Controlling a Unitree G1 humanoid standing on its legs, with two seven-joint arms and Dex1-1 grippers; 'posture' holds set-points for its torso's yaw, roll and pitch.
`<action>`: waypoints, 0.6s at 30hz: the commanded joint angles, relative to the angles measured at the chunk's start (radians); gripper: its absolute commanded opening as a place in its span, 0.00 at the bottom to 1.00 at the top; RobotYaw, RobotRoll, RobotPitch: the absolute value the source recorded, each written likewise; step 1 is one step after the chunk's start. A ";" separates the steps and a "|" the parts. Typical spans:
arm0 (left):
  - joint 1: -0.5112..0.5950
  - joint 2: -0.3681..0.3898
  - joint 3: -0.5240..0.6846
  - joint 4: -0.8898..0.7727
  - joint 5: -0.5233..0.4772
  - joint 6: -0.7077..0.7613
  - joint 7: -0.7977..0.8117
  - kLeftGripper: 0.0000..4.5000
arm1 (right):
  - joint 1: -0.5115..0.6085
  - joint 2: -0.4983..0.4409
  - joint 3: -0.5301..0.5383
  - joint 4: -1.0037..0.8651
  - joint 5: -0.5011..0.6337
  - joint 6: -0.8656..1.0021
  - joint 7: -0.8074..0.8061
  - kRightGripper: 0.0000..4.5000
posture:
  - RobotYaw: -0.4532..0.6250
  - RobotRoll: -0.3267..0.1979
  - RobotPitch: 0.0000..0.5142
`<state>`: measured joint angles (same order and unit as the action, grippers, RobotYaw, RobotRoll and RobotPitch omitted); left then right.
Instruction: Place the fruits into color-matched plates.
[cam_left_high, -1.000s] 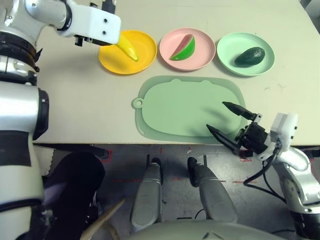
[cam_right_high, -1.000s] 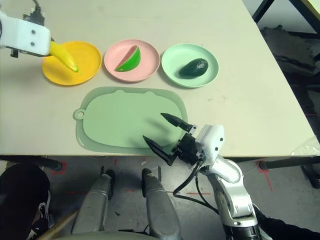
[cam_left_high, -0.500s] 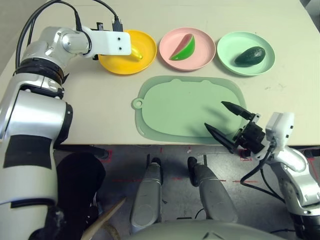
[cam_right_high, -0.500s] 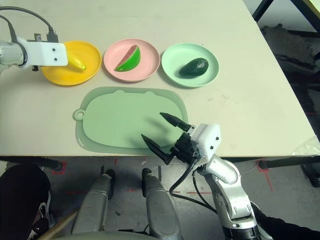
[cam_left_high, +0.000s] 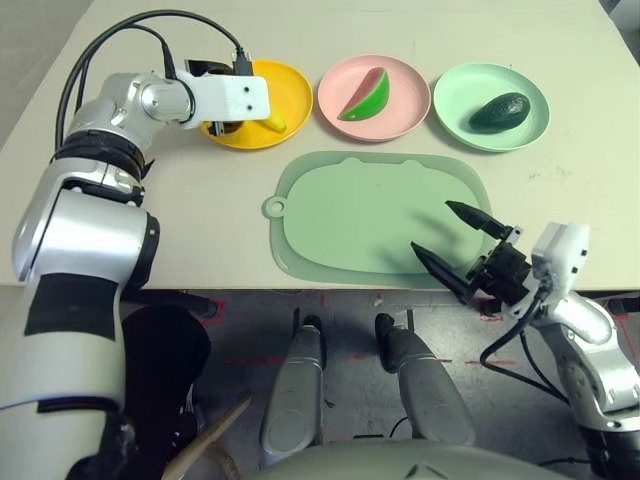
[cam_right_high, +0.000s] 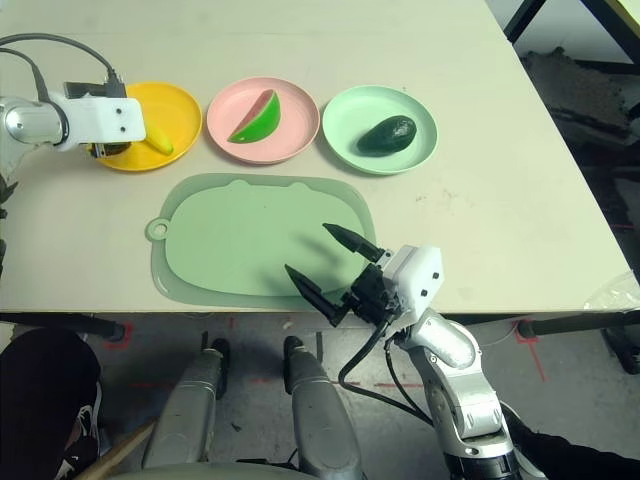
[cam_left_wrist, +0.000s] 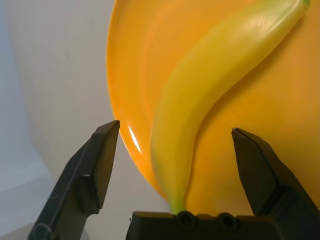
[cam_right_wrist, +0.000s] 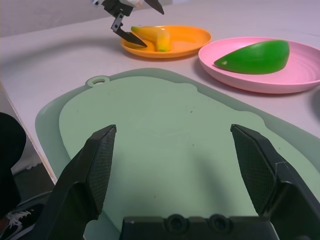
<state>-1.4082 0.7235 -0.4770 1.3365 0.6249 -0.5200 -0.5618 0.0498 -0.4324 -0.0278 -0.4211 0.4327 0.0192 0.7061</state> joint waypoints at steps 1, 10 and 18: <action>-0.002 0.020 0.013 0.012 0.000 -0.011 -0.011 1.00 | -0.005 0.013 -0.023 0.015 0.015 0.022 -0.031 1.00 | 0.28 0.62 0.67; 0.005 0.076 0.296 -0.005 -0.292 0.062 -0.196 1.00 | -0.153 -0.065 -0.308 0.292 0.101 0.057 -0.097 1.00 | 0.30 0.62 0.69; 0.163 0.129 0.584 -0.102 -0.595 0.266 -0.350 1.00 | -0.388 -0.263 -0.505 0.861 0.086 -0.081 -0.003 1.00 | 0.32 0.62 0.73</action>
<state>-1.2884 0.8338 0.0496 1.2542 0.0989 -0.3121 -0.8863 -0.3238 -0.6646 -0.4983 0.3194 0.5344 -0.0165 0.6615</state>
